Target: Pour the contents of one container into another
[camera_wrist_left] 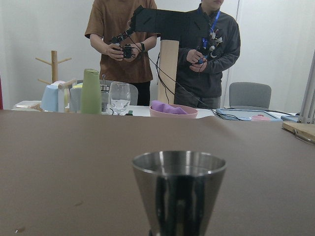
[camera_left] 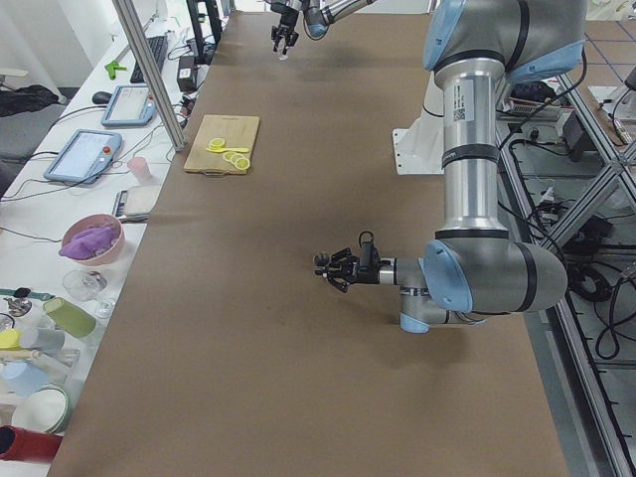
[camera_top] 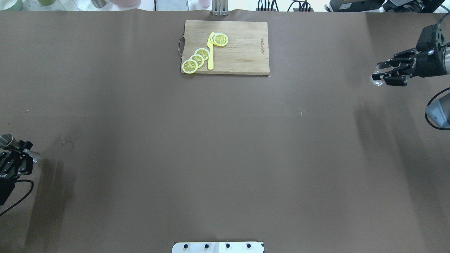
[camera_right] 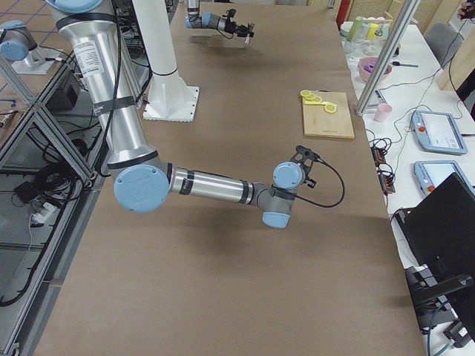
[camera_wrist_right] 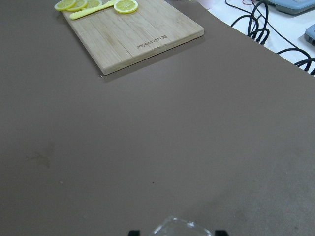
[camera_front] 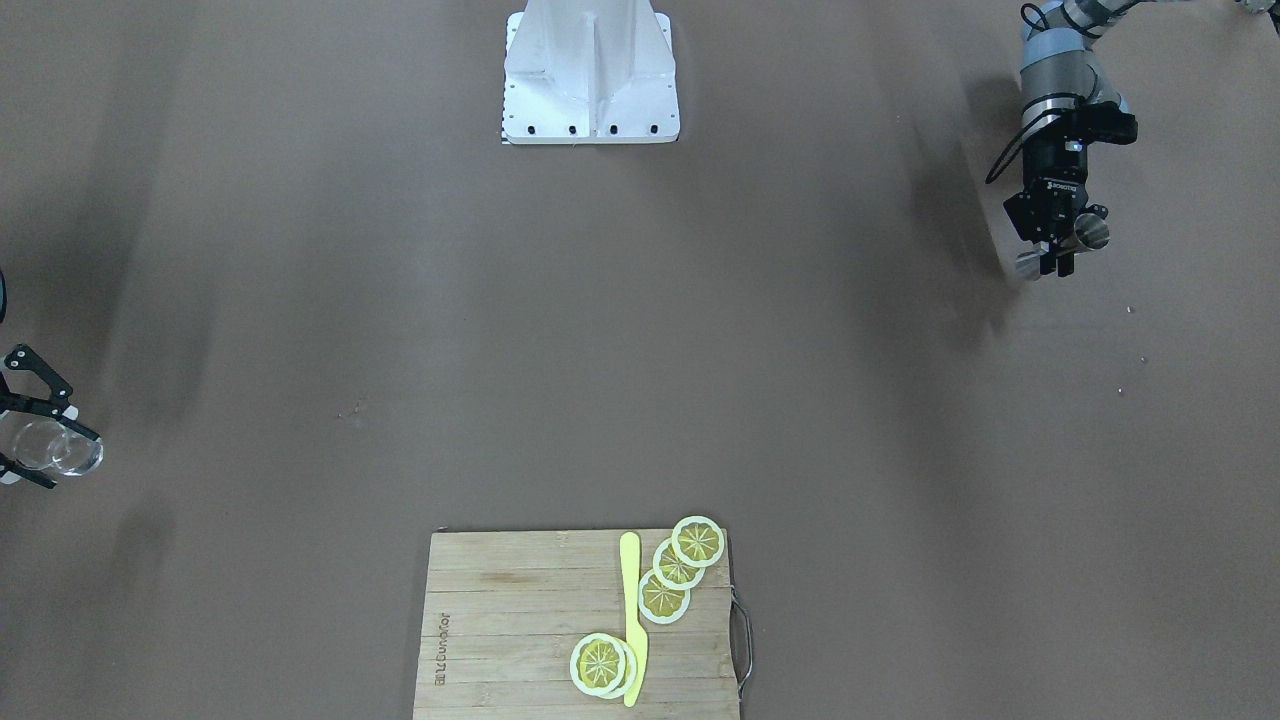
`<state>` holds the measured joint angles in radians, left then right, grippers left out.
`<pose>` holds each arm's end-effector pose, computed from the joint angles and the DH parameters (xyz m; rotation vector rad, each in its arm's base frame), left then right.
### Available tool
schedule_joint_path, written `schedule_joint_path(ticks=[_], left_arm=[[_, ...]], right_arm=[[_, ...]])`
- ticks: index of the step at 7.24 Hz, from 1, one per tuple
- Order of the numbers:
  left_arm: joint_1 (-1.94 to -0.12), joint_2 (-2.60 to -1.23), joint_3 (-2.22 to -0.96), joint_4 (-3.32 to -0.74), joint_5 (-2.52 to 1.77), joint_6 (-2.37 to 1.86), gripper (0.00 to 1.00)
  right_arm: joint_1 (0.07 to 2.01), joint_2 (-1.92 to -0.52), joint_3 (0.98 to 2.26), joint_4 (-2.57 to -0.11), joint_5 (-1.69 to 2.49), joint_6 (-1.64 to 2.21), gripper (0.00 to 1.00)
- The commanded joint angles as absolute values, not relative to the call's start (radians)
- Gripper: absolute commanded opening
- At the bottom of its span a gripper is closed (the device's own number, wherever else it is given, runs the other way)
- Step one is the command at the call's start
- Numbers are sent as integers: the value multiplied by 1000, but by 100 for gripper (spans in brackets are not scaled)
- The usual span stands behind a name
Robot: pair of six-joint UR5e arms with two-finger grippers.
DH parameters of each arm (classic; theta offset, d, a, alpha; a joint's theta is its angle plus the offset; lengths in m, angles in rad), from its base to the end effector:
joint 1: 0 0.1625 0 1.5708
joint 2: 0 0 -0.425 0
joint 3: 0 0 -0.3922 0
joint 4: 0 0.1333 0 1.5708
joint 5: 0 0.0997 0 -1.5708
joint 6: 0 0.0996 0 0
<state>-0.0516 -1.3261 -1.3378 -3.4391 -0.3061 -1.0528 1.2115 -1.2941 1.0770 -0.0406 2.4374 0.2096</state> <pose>0.2806 -0.2431 0.6624 1.2986 0.8238 -0.5037 -0.1526 -0.5696 0.5758 0.9774 -1.0583 -0.6897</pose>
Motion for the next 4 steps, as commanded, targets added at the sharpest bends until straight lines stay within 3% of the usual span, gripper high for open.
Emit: schedule_joint_path(ticks=[1,4], left_arm=[[-52,-1283,-1435,-3438,-311,-943,0],[-60,-1281,-1526,-3431,-356,-733,0]], right_arm=[[1270,-1310,1100,-37,2538,192,0],[1338,-1307,1121,-54,2591,190,0]])
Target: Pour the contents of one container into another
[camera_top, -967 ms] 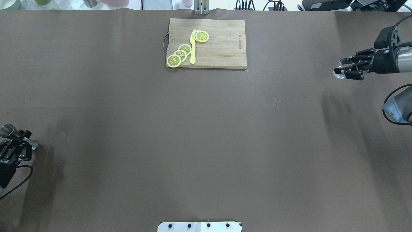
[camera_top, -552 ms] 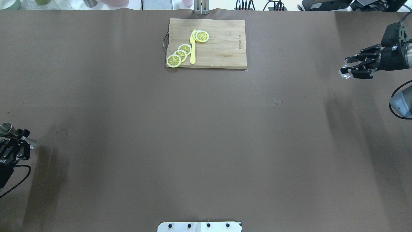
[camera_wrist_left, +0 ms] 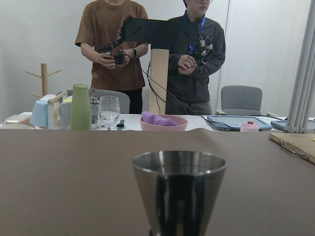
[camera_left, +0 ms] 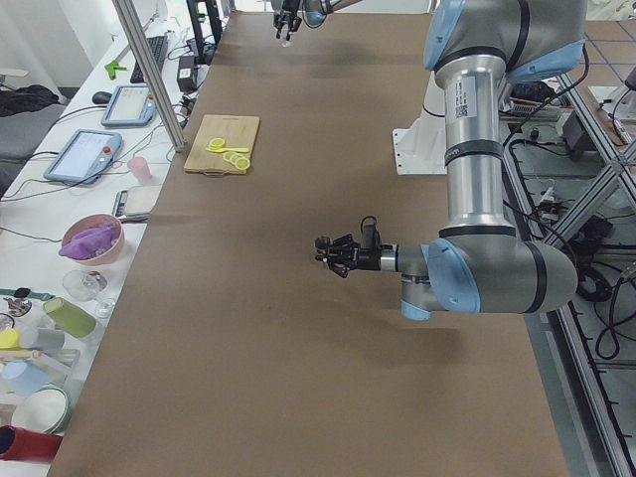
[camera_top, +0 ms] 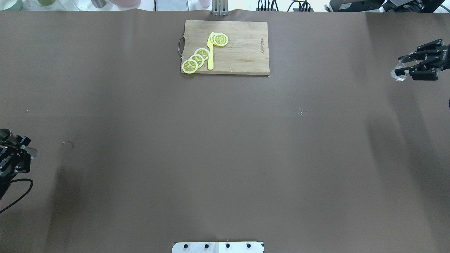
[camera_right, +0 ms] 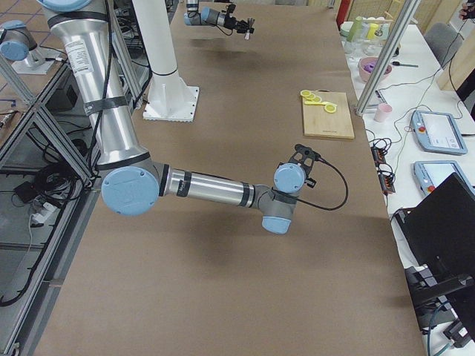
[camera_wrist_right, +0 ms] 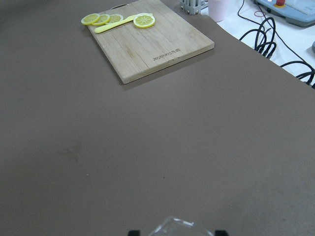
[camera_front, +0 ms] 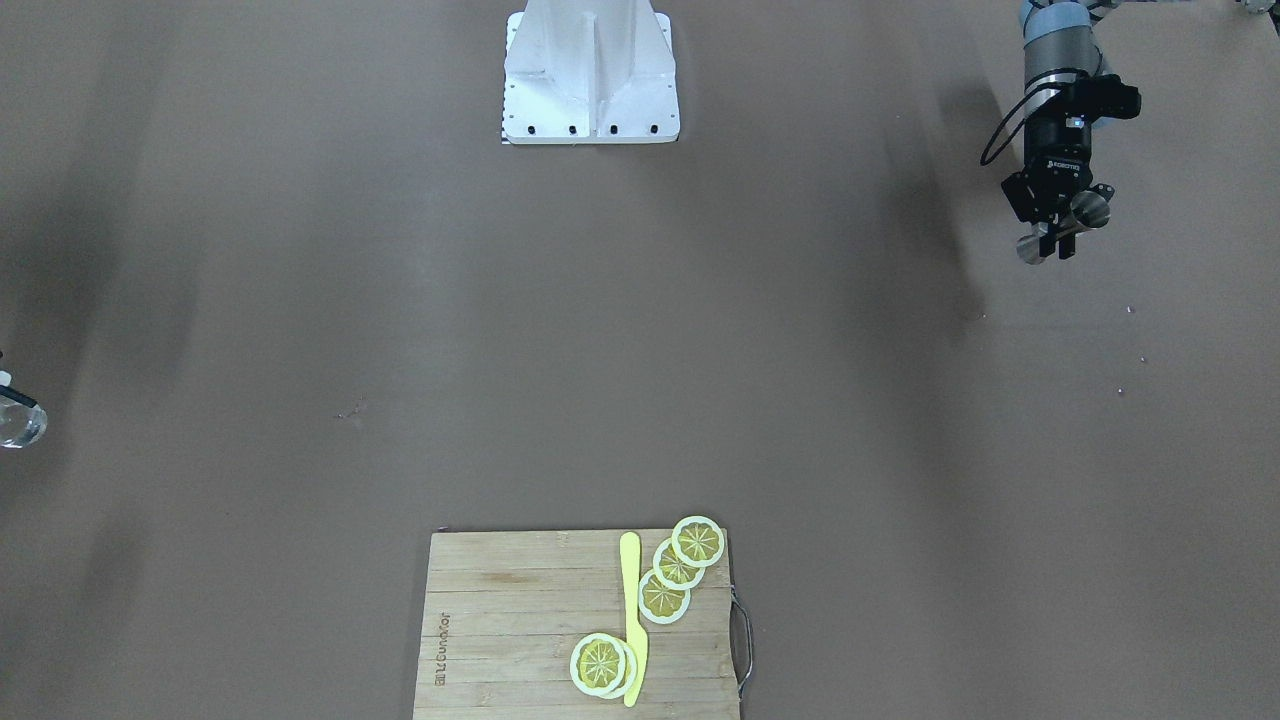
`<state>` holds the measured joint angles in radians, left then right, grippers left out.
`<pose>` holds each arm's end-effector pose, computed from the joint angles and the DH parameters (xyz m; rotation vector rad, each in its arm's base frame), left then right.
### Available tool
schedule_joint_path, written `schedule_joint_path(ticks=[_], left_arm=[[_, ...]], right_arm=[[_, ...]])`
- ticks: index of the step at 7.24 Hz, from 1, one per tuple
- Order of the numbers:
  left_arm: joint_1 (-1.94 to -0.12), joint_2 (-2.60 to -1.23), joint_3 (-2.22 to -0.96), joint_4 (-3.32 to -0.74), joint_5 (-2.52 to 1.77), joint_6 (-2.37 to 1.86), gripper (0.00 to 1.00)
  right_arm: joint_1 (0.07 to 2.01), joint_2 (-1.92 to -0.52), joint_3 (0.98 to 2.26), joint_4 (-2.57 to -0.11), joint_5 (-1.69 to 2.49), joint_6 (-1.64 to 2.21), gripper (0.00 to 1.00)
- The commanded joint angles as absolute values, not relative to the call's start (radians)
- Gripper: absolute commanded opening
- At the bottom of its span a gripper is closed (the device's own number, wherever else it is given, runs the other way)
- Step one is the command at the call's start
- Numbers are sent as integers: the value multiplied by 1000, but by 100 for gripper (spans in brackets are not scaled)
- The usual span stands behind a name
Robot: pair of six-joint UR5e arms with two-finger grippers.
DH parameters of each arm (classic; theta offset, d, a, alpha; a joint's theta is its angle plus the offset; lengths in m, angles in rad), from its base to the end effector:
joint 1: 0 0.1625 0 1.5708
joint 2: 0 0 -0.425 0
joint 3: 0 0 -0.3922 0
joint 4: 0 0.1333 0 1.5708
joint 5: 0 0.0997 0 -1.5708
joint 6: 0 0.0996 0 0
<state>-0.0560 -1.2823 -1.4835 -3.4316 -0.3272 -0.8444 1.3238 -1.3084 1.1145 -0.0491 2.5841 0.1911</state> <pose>0.2712 -0.2432 0.6173 1.3532 0.7687 -0.3904 -0.0921 -0.5648 0.5644 0.9942 -1.1003 -0.7142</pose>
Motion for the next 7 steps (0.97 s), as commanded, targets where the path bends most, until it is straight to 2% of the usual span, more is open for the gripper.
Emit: schedule_joint_path(ticks=[1,4,7], left_arm=[[-60,-1281,-1573,-3422,-370,-717,0],[-69,-1273,-1664,-3341,-367,-660,0],[-115,-1278,-1733,-3266,-368,-563,0]], right_arm=[[1333,-1302,1141,-87,2588,189,0],[1298,-1285,1160,-104,2554,46,0],[1215,-1261,1319,-357,2546,35,0]])
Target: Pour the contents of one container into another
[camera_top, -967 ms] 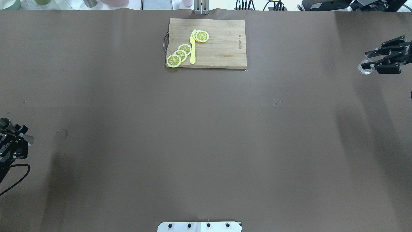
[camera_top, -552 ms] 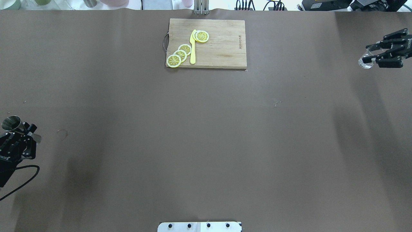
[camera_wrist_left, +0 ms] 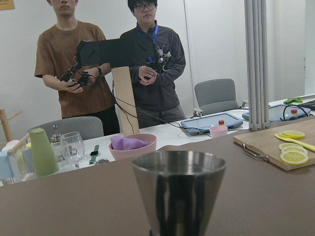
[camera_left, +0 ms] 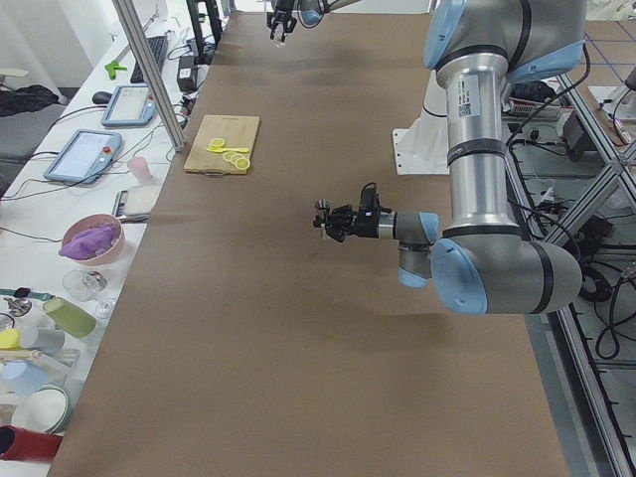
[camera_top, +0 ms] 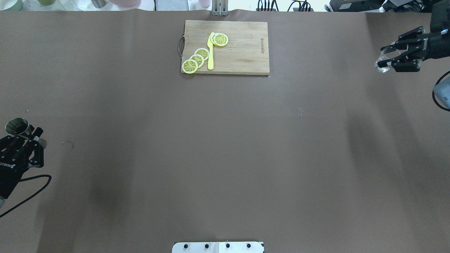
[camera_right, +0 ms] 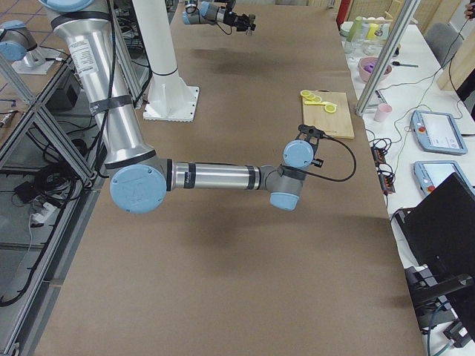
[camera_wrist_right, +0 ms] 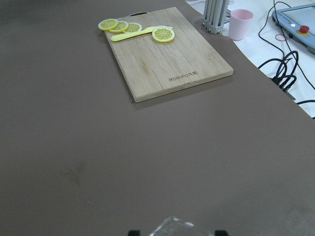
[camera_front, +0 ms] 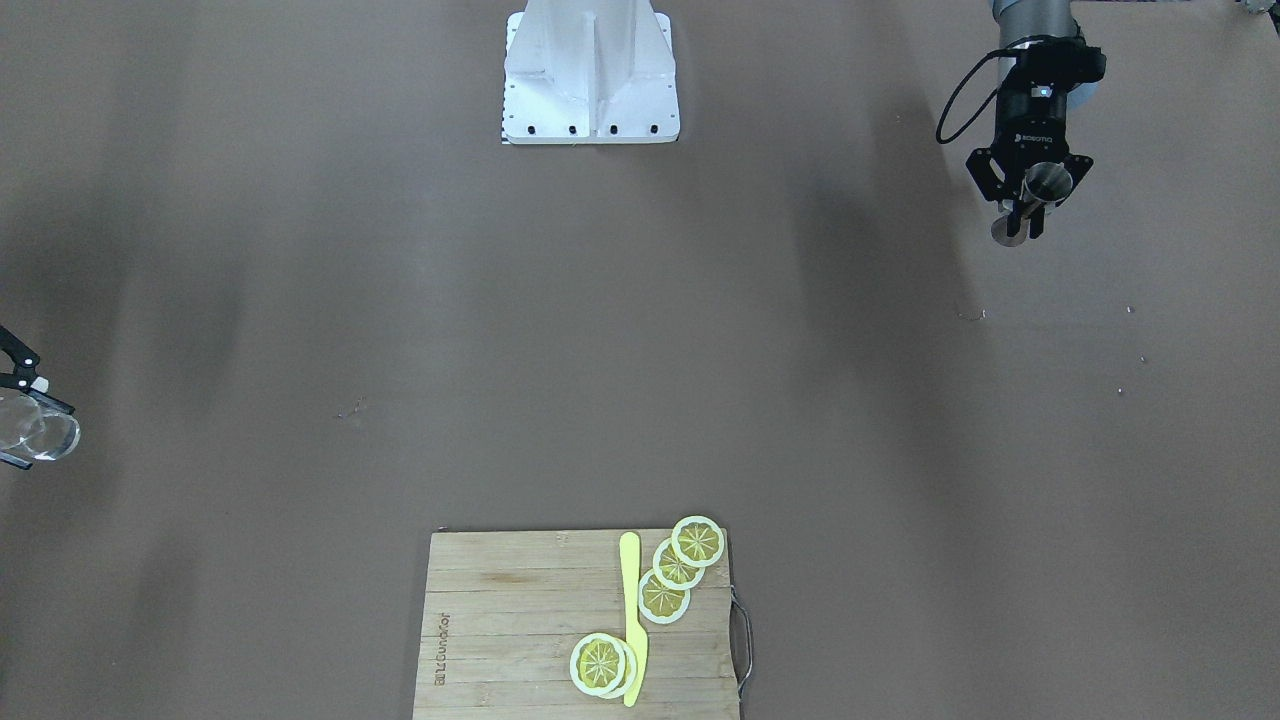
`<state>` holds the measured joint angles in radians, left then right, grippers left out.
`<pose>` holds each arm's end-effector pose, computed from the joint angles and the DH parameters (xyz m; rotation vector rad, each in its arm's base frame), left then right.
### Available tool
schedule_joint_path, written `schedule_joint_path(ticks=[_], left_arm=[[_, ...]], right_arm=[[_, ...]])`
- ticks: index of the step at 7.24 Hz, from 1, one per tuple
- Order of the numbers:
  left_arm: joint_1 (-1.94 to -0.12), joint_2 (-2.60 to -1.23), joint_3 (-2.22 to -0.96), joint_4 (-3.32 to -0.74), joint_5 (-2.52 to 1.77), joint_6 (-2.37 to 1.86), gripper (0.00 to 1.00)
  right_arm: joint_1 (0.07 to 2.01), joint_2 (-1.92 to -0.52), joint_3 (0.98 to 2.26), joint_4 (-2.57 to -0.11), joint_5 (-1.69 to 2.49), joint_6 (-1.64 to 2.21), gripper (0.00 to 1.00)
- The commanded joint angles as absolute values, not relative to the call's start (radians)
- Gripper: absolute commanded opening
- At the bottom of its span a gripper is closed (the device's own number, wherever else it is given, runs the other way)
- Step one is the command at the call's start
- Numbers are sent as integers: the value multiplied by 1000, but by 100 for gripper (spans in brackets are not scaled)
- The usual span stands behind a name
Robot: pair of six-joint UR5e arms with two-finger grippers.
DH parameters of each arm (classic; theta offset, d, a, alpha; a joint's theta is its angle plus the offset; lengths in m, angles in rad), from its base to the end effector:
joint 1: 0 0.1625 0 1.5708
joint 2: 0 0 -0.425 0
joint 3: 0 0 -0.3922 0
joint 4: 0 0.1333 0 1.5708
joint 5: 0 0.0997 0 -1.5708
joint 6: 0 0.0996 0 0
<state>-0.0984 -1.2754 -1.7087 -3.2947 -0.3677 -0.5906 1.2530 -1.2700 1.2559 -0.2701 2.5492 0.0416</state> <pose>0.2762 -0.2546 0.5311 1.4327 0.6534 -0.2491 -0.1392 -0.5852 0.4938 1.0264 -1.0509 -0.8515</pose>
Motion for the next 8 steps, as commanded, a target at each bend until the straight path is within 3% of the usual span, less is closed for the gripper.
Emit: schedule_joint_path(ticks=[1,6,8], left_arm=[[-135,-1291,-1758,-3213,-370,-551,0],[-310,-1466,-1767,-3119,-552,-446,0],[-360,-1537,-1761,-3016,-596,-446,0]], right_arm=[[1195,-1234,1319,-383,2546,35,0],[1066,-1167,1350,-416,2384,49,0],[1065,-1141,1441,-622,2401,49,0]])
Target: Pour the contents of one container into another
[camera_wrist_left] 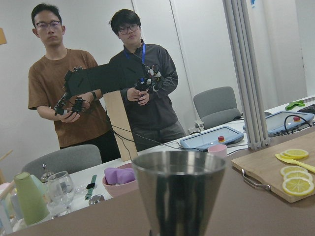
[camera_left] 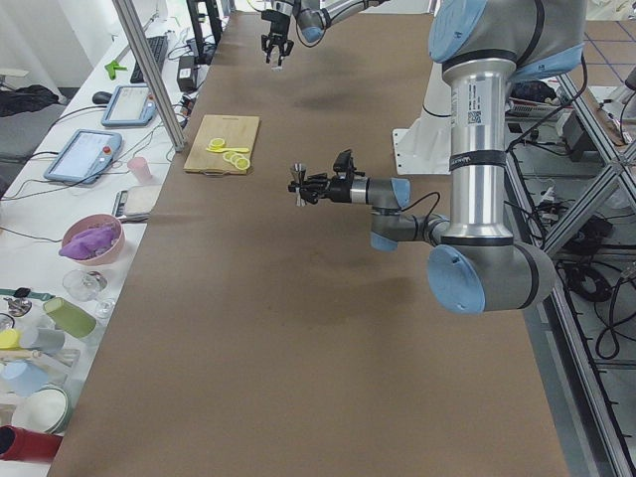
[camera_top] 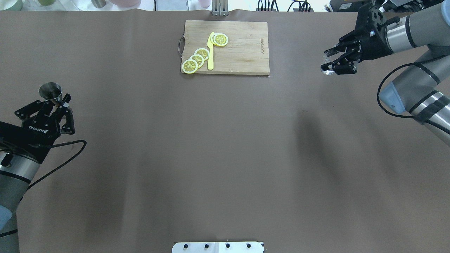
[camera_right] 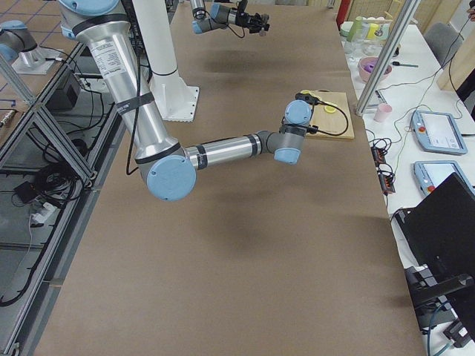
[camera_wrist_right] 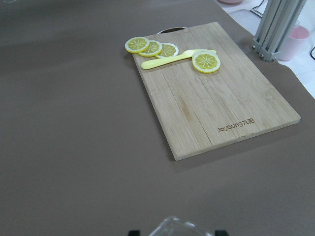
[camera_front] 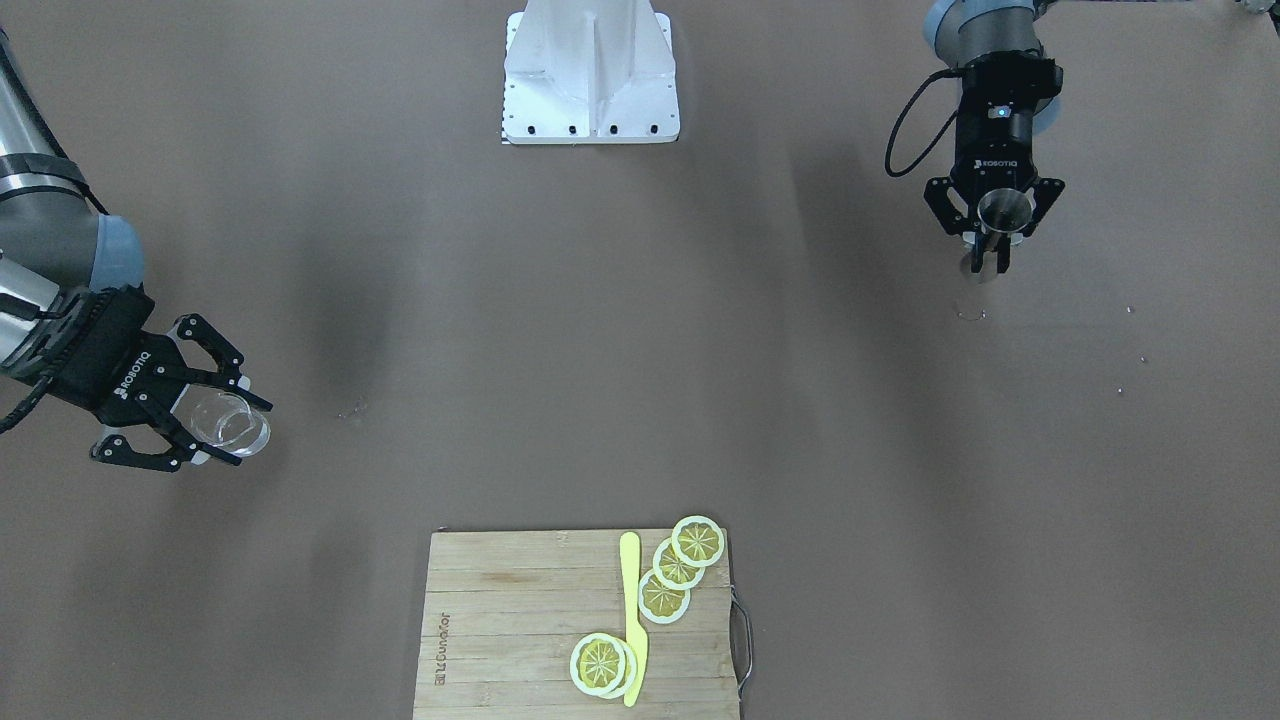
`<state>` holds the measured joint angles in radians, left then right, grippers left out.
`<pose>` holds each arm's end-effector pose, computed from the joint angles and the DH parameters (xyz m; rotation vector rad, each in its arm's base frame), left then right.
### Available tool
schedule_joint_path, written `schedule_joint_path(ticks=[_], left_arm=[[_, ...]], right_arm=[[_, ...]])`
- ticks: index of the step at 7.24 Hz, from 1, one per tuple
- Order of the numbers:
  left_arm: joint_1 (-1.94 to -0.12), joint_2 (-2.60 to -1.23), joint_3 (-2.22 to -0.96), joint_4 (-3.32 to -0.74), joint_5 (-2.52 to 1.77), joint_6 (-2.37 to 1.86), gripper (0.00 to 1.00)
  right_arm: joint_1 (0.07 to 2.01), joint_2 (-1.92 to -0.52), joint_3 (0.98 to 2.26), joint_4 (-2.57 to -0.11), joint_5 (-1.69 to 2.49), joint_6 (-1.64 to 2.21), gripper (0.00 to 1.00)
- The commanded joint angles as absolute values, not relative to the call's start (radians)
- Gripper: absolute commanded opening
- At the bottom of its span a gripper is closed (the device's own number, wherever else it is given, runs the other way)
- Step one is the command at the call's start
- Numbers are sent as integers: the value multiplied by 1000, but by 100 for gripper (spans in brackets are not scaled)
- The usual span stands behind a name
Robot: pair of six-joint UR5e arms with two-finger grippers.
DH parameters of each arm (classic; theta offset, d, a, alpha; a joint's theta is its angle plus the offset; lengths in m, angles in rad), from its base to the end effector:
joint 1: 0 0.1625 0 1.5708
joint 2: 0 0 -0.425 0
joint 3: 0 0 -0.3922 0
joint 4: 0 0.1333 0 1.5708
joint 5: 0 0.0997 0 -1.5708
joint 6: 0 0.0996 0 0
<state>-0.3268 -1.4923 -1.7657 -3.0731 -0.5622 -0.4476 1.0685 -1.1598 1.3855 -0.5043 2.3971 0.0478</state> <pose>0.3132 -0.3359 0.4385 1.4964 0.5658 -0.1969 -0.2576 -0.5937 0.3870 1.0046 -1.0378 -0.9064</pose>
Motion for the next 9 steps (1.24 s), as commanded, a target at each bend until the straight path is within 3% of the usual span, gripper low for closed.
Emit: schedule_joint_path(ticks=[1,4,7,9], left_arm=[[-382,-1580,-1752,-2963,-604,-448,0],[-468,-1717,-1706,-2834,-678,-446,0],[-529,-1918,-1545,-2745,-712,-445,0],[-563,-2069,-1424,-2700,-739,-411,0]], right_arm=[[1065,-1141,1509,-705,2407,48,0],[1055,-1131,1578,-744,2357,51,0],[1009,-1108,1585,-768,2322,35,0],[1011,-1082,1658,-926,2319,17,0]])
